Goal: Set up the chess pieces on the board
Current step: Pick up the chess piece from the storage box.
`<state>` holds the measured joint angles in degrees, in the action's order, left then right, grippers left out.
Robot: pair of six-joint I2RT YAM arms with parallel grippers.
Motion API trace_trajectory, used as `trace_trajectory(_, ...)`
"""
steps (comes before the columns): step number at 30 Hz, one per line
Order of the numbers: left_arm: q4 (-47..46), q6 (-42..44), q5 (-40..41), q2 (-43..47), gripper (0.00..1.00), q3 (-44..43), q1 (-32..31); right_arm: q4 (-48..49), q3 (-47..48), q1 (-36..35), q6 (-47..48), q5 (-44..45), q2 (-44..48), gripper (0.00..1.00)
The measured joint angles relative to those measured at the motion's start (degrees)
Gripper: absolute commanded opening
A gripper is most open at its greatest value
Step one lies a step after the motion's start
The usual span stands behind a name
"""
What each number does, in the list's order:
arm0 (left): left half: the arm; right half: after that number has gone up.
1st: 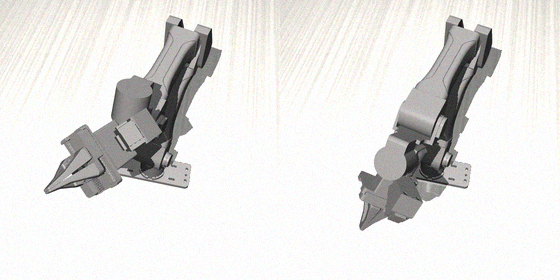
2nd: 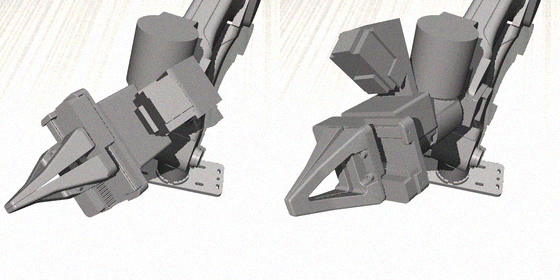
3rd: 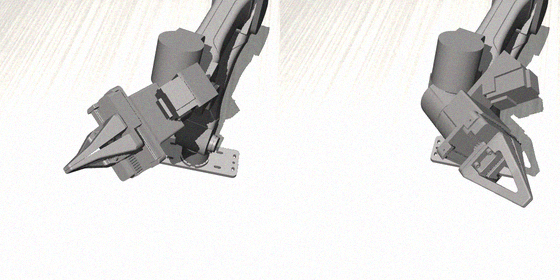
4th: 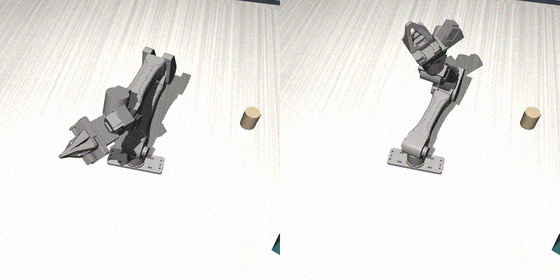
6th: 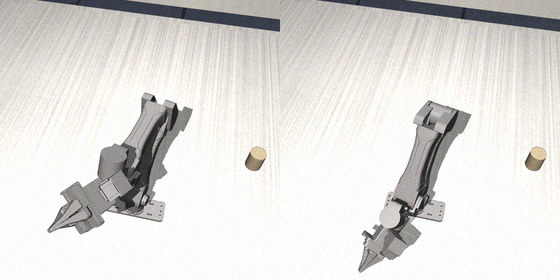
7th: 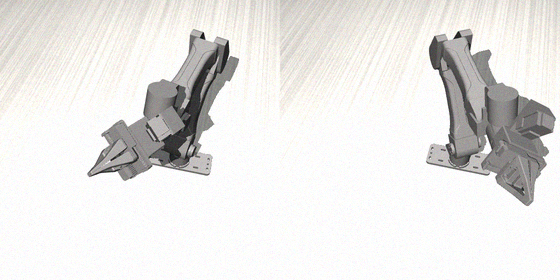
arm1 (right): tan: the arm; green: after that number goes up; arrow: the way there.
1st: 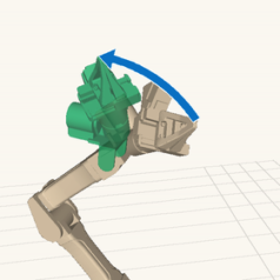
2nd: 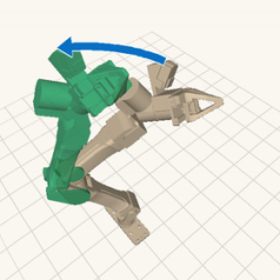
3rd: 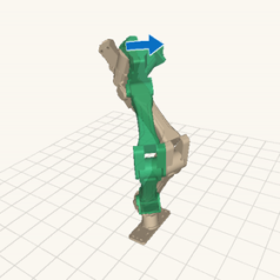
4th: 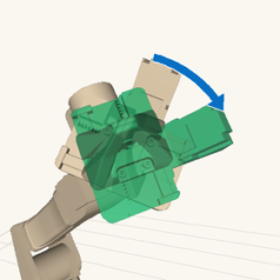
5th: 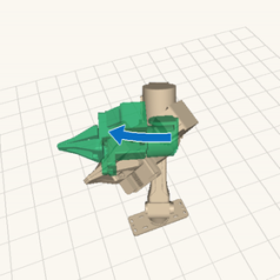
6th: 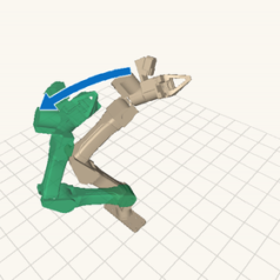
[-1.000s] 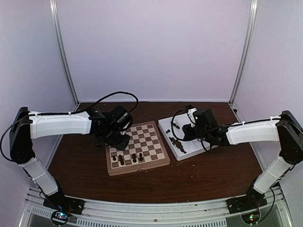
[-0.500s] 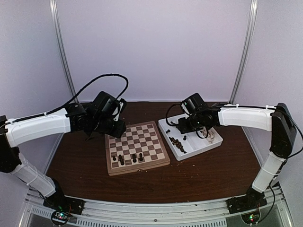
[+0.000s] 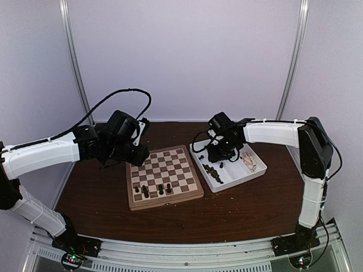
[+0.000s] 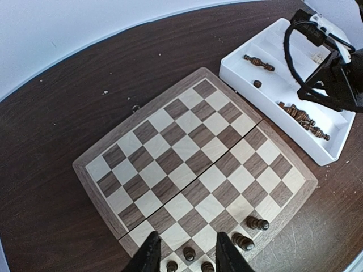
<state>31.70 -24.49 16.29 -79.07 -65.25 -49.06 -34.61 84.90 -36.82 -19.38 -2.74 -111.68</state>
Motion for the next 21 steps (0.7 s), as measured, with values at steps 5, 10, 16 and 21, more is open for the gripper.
trace_trajectory(5,-0.22,0.2,0.0,0.17,0.34,0.0,0.0,-2.34,2.82,0.11,1.16,0.13,-3.5,0.41)
trace_trajectory(10,-0.33,0.22,0.0,0.31,0.34,0.0,0.0,-4.13,4.59,0.37,2.23,1.88,-5.7,0.41)
trace_trajectory(16,-0.42,0.22,-0.04,0.31,0.35,0.02,0.0,-6.14,6.34,1.14,3.98,4.61,-7.74,0.4)
trace_trajectory(21,-0.42,0.22,-0.15,0.28,0.35,0.02,0.0,-7.02,6.88,1.6,4.87,5.57,-9.09,0.39)
